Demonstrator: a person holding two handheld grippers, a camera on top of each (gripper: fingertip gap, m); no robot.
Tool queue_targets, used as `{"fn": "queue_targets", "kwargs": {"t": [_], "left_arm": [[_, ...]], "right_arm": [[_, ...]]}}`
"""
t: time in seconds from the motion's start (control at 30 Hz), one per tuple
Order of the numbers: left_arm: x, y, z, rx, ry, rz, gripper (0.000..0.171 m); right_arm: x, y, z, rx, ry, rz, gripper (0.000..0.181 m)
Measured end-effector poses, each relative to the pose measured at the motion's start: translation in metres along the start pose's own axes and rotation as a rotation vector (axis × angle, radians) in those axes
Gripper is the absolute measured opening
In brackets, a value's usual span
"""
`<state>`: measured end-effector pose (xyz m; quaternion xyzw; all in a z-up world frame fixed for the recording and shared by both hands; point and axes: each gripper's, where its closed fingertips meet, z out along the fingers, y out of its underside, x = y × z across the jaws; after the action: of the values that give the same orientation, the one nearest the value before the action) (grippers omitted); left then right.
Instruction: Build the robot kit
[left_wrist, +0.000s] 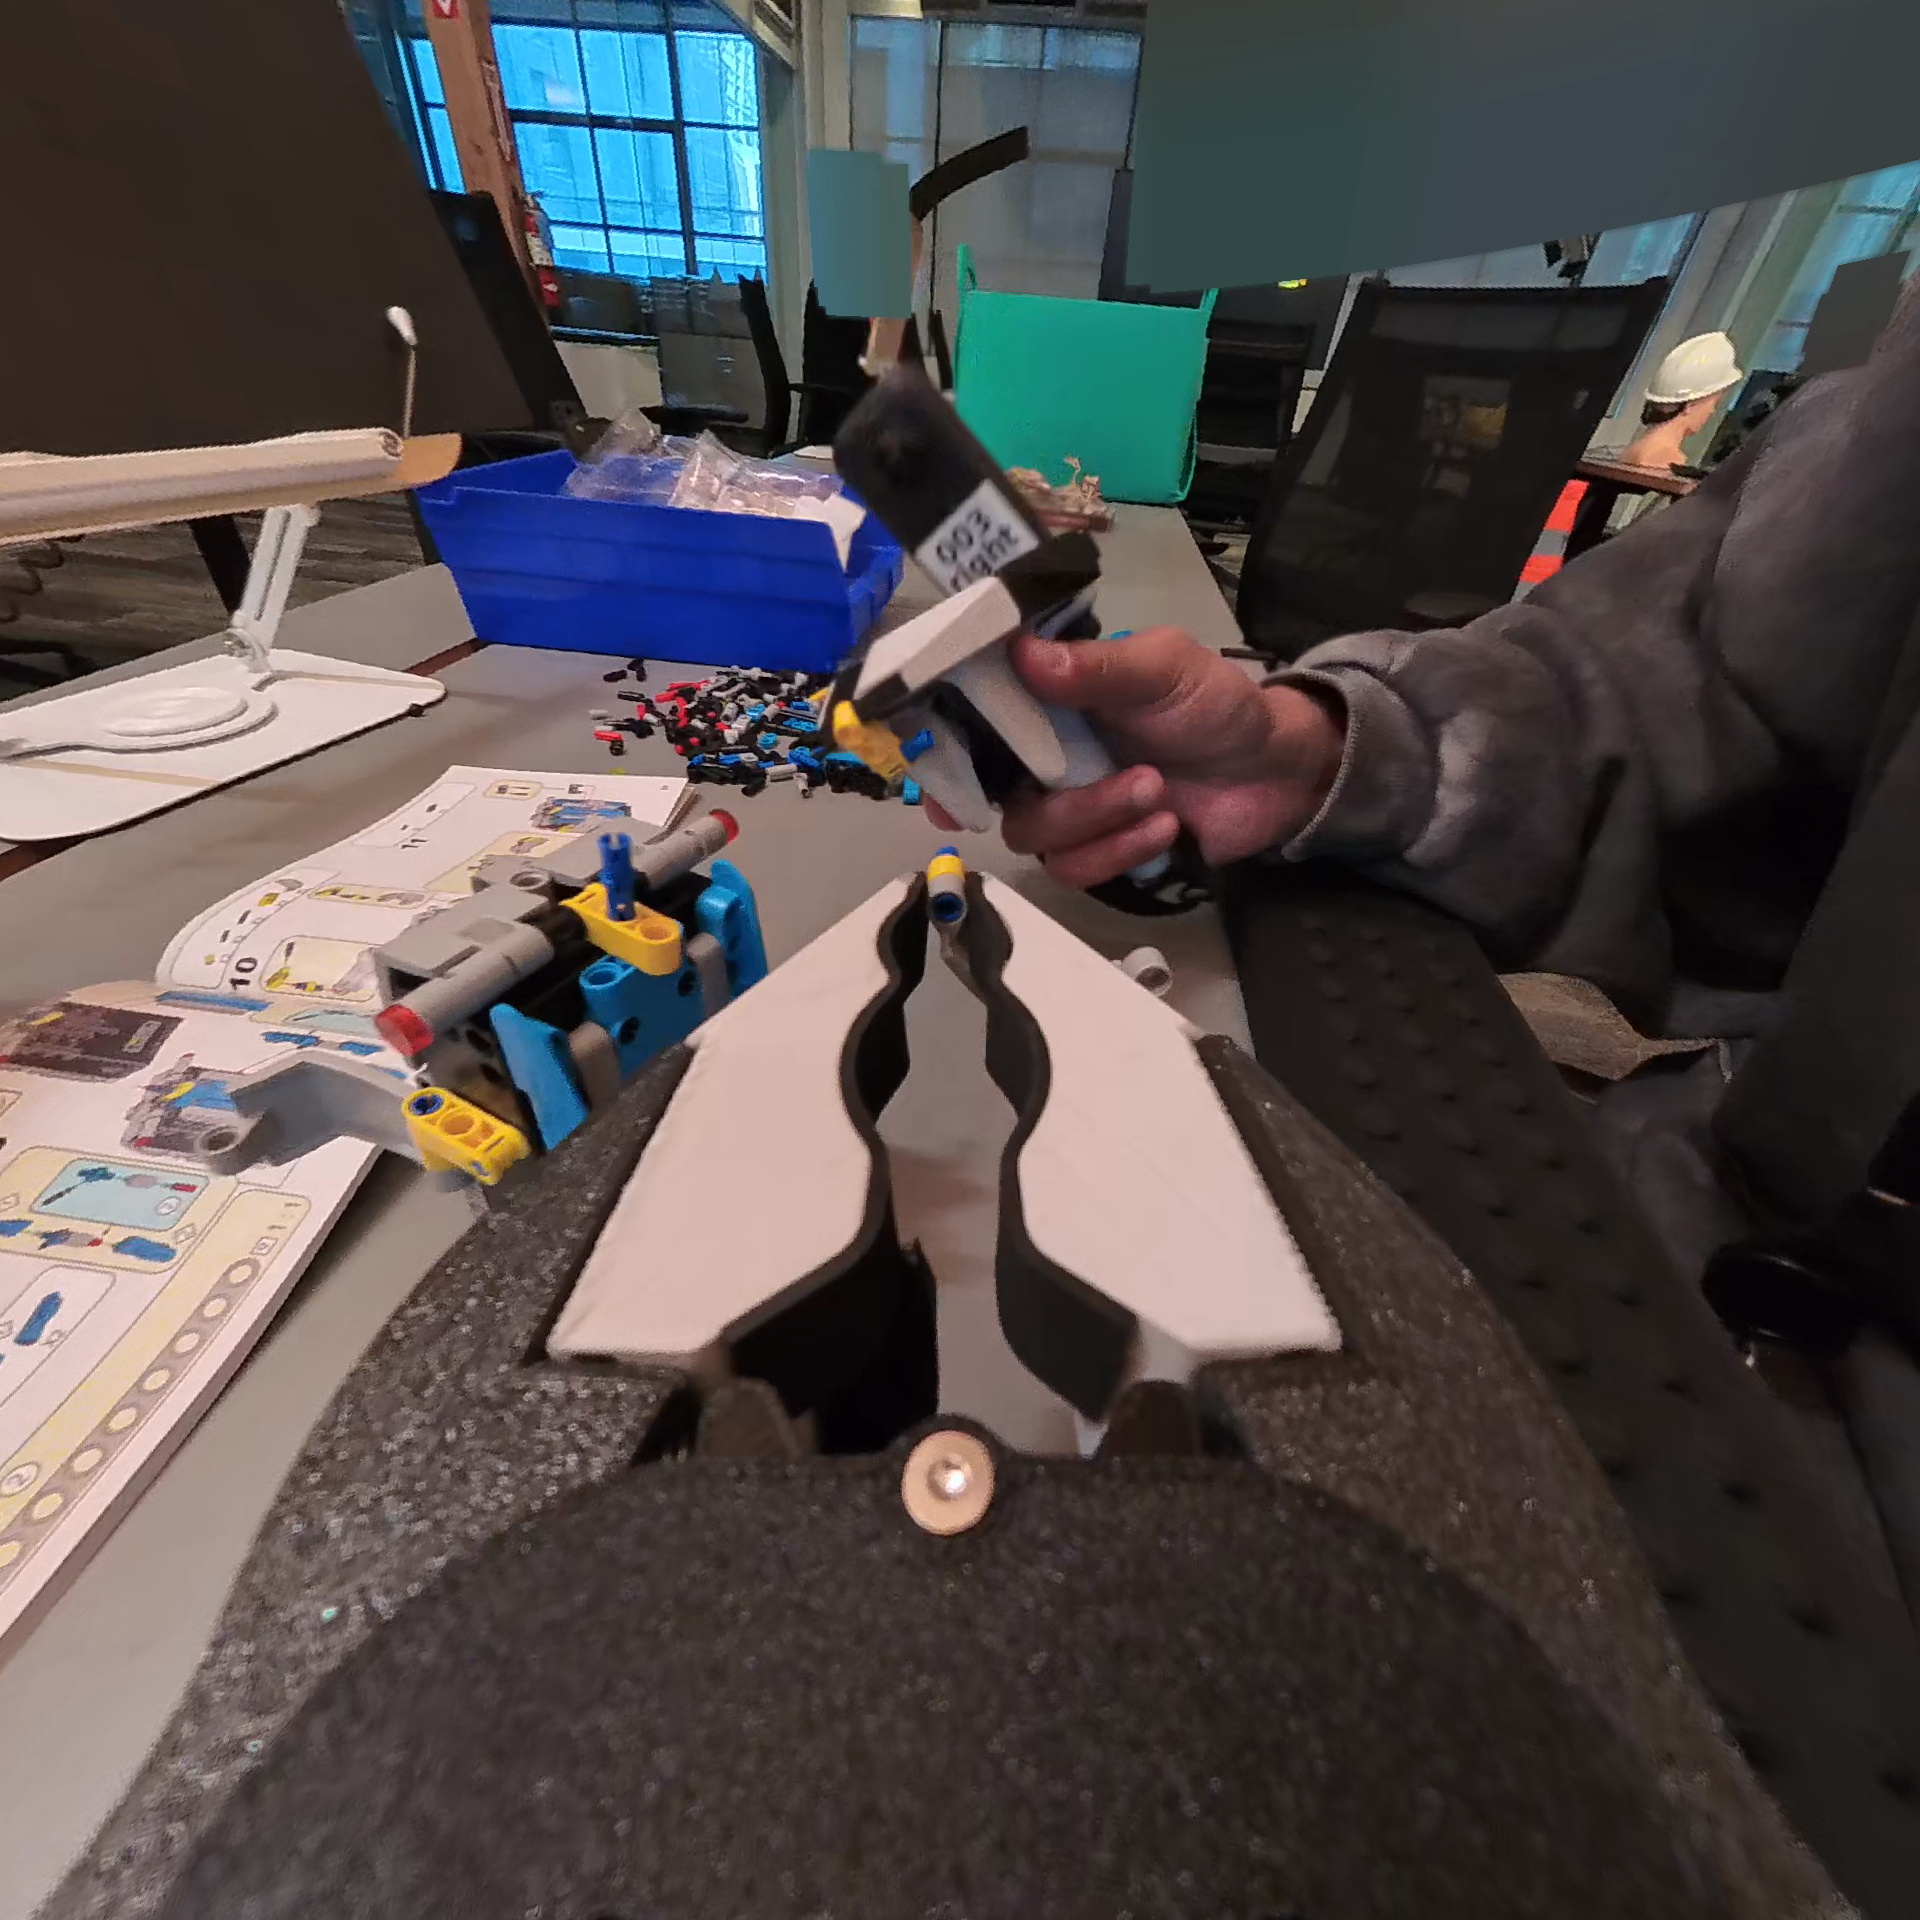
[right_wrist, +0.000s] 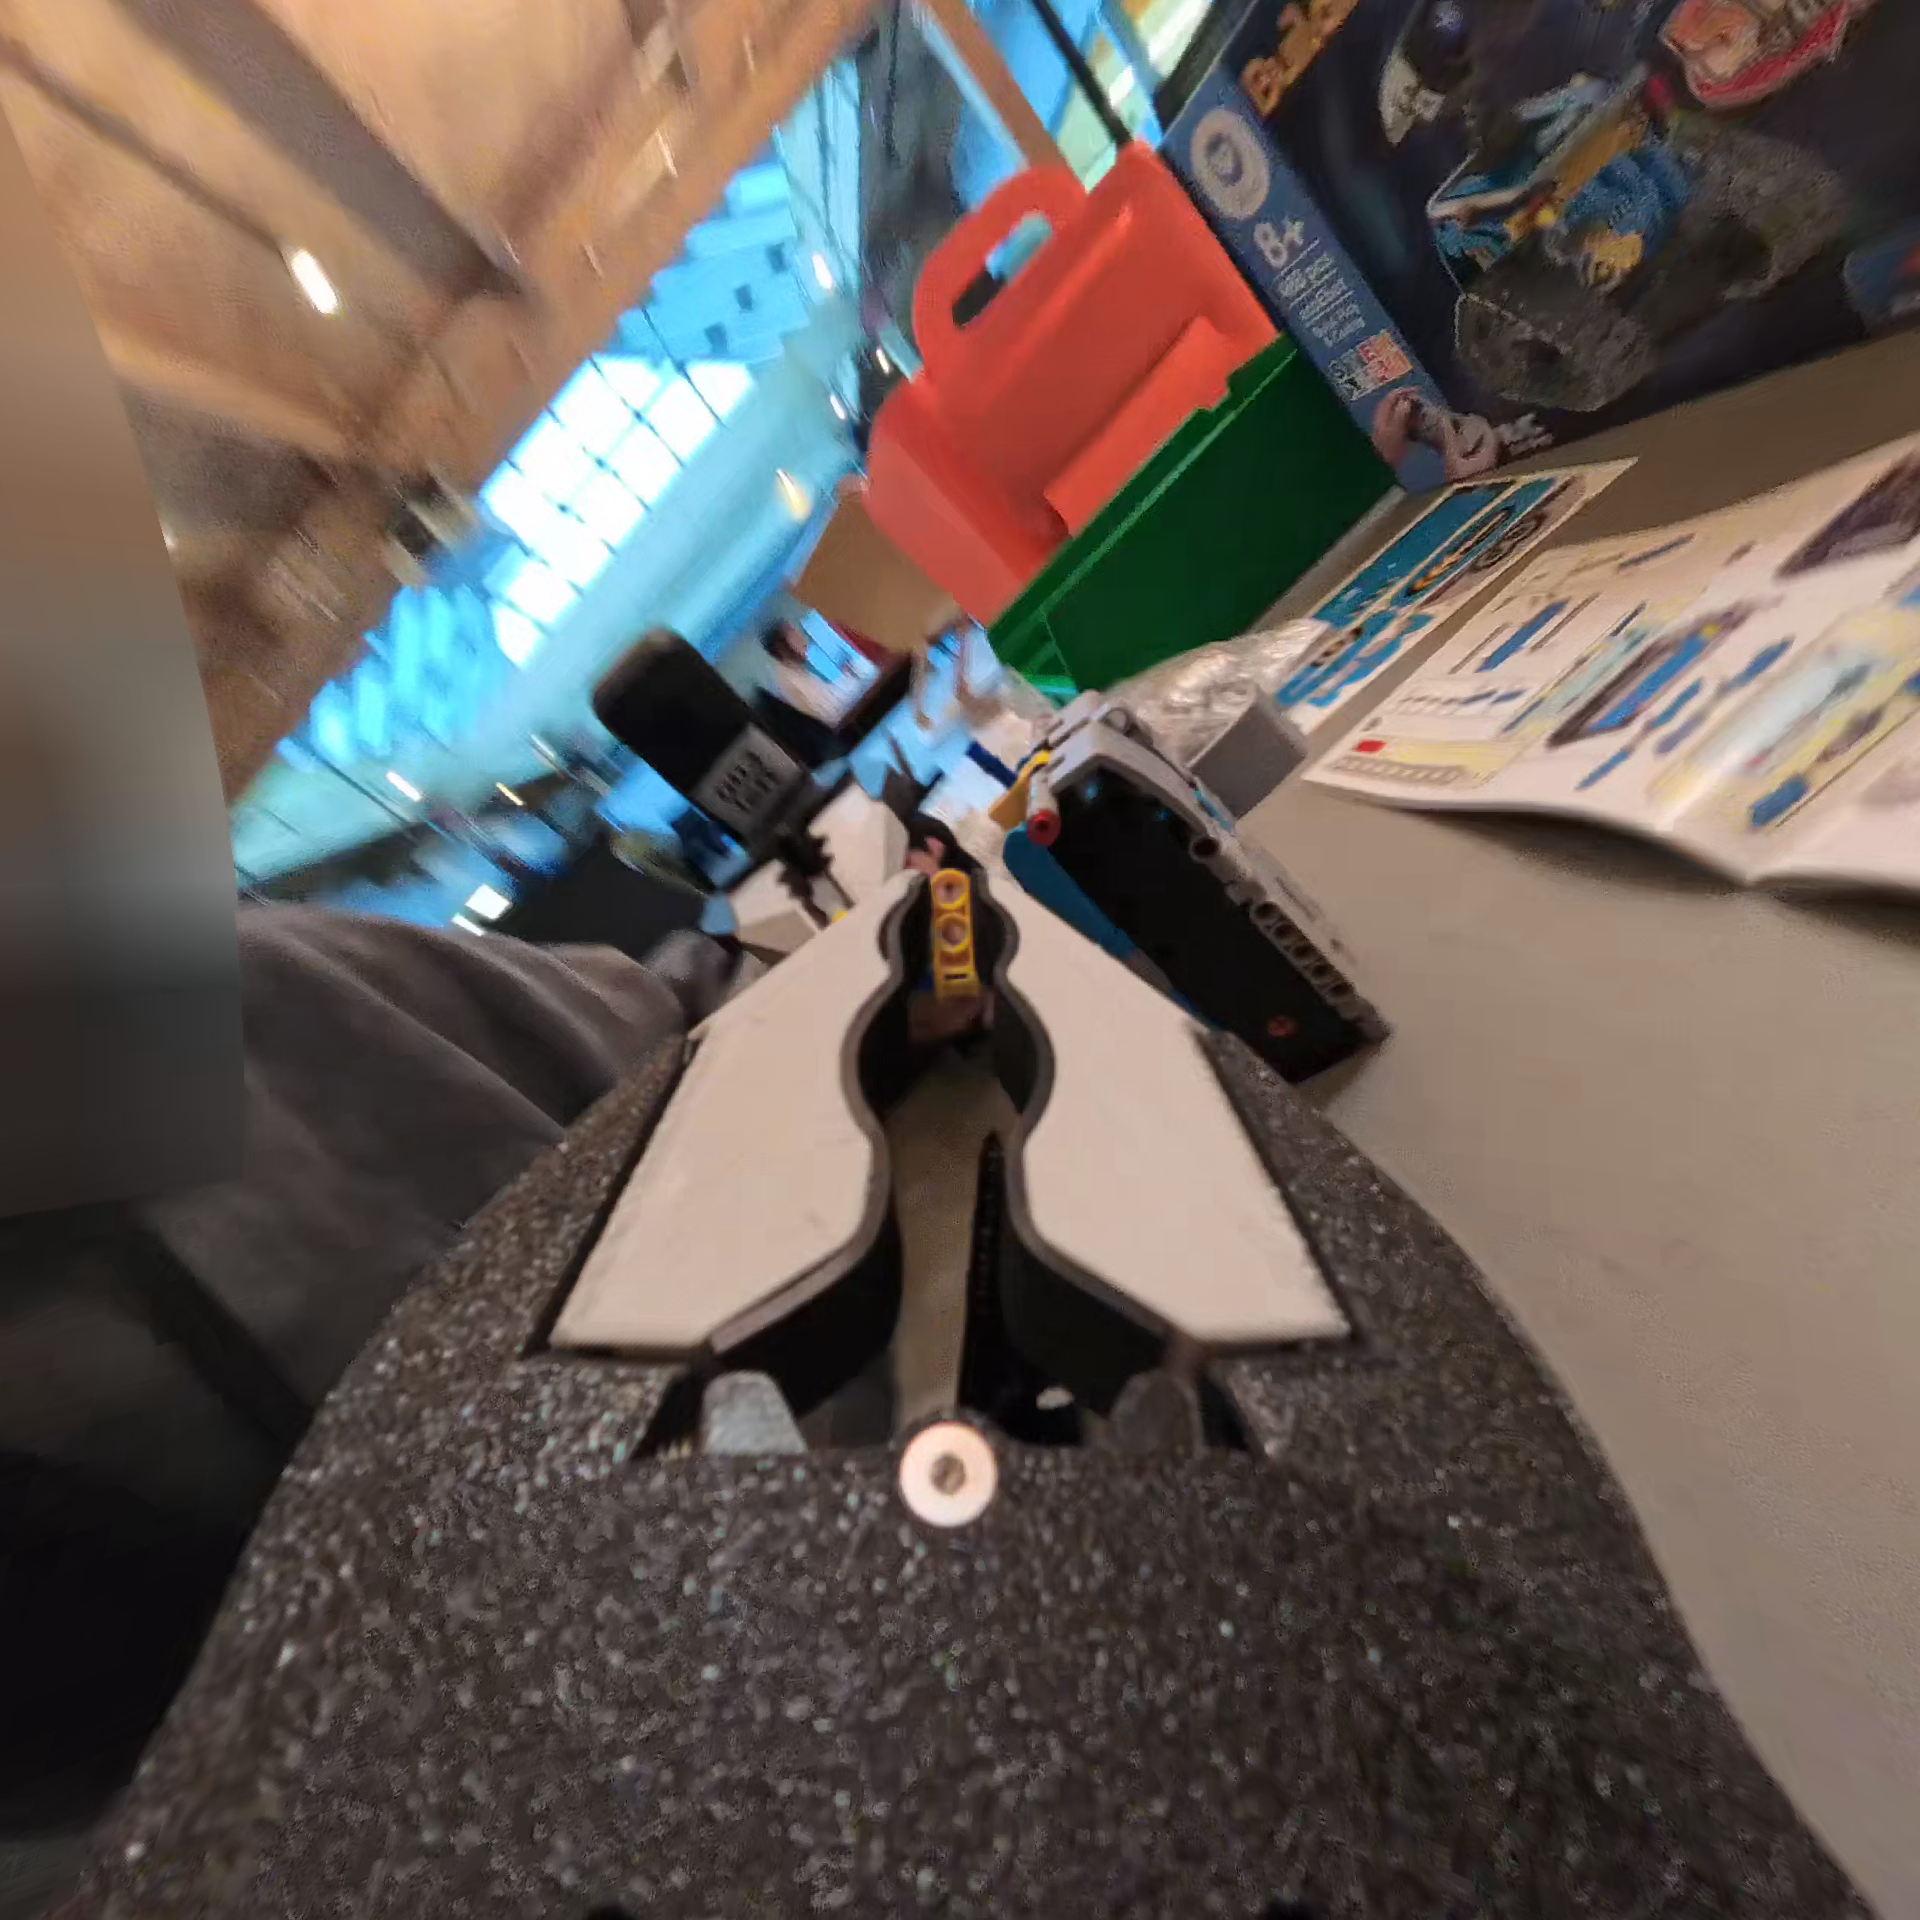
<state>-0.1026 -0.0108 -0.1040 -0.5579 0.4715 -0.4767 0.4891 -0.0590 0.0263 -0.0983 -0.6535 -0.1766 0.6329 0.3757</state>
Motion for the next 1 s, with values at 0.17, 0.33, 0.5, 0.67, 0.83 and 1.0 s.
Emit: {"fn": "queue_targets", "kwargs": {"t": [0.17,0.33,0.5,0.67,0.83,1.0], "left_arm": [[-0.006,-0.001,-0.001,0.006,-0.024,-0.028,0.007],[-0.014,0.008,0.001,-0.034,-0.048,-0.076,0.006],[-0.007,-0.005,-0.002,0.031,-0.027,-0.049,0.006],[-0.005,-0.017,-0.003,0.088,-0.058,-0.015,0.006],[-0.009,-0.022,-0.008,0.118,-0.076,-0.014,0.006],[-0.008,-0.025,-0.01,0.131,-0.077,-0.012,0.006]], "right_arm": [[0.004,-0.026,-0.015,0.13,-0.135,0.157,0.007],[0.003,-0.021,-0.01,0.106,-0.148,0.173,0.007],[0.002,-0.01,0.001,0.051,-0.134,0.151,0.007],[-0.032,0.006,0.036,0.011,-0.205,0.087,0.007],[-0.04,0.012,0.045,0.036,-0.233,0.122,0.007],[-0.036,0.012,0.045,0.043,-0.202,0.098,0.007]]}}
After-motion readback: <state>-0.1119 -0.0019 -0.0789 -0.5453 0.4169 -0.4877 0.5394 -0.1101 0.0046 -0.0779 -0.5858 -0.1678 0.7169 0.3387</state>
